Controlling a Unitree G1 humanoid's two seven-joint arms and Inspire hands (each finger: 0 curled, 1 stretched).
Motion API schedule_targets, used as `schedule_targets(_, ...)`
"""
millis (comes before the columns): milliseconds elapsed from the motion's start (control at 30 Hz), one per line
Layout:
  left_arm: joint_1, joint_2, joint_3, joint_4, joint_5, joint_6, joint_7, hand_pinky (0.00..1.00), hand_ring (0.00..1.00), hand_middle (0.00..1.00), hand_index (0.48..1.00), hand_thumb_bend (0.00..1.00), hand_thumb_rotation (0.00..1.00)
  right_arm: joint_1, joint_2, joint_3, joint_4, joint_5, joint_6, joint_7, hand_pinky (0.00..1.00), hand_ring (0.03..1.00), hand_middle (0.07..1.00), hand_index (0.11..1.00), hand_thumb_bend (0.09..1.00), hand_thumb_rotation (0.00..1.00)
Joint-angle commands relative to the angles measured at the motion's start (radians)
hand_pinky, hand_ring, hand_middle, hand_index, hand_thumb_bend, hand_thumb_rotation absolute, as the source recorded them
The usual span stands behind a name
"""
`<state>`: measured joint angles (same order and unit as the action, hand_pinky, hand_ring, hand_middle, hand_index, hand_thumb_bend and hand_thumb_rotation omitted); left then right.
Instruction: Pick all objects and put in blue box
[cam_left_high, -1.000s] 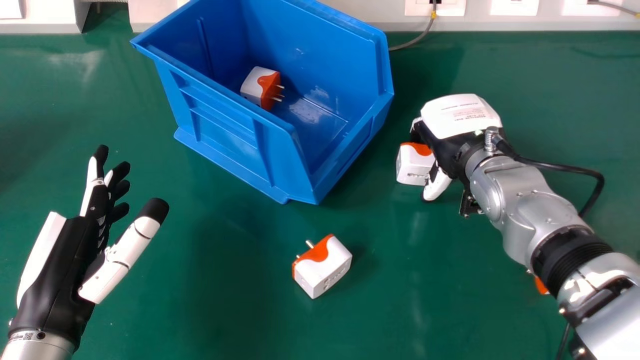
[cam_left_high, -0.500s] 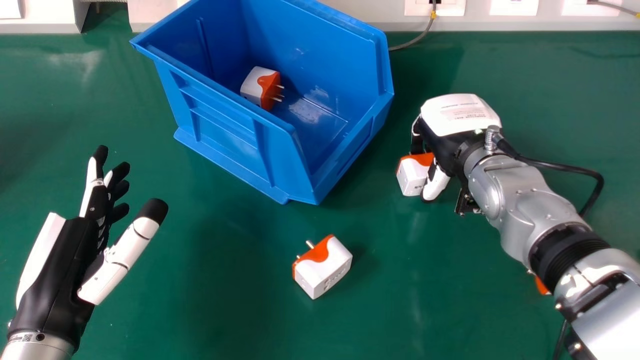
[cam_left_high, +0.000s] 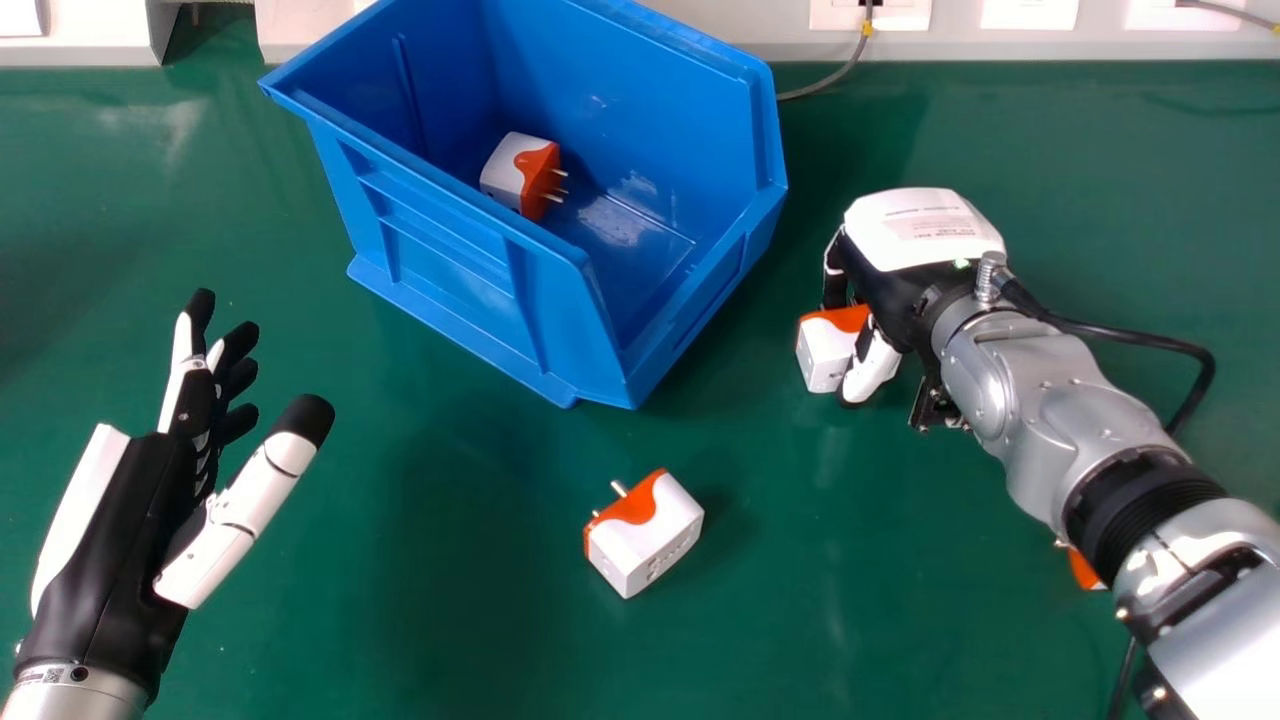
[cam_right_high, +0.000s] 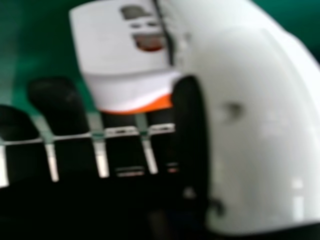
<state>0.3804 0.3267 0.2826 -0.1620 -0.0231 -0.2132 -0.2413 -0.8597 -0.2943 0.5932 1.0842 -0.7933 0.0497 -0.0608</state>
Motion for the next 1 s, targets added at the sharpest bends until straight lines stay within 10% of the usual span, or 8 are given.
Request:
schedule_targets(0, 0.002, -0.001, 0.004, -0.028, -0.020, -0.002, -0.004, 0.95, 0.98, 0.99, 0.980, 0.68, 0.80, 0.000, -0.003, -0.007, -0.006, 0.006, 0.010, -0.010, 0.08, 0.139, 0.463, 0.478, 0.514, 0.01)
schedule_targets(367, -0.005, 0.000, -0.001, -0.021, -0.017, -0.002, -0.001, 0.95, 0.98, 0.99, 0.980, 0.67, 0.80, 0.052, -0.031, -0.046, -0.123, 0.043, 0.035, -0.004, 0.07, 0.130, 0.458, 0.477, 0.514, 0.01)
schedule_targets(967, -0.056, -0.004, -0.016, 0.033, -0.012, -0.005, 0.010, 0.95, 0.98, 0.99, 0.980, 0.66, 0.79, 0.440, -0.281, -0.245, -1.020, 0.051, 0.022, 0.174, 0.05, 0.104, 0.346, 0.474, 0.507, 0.06)
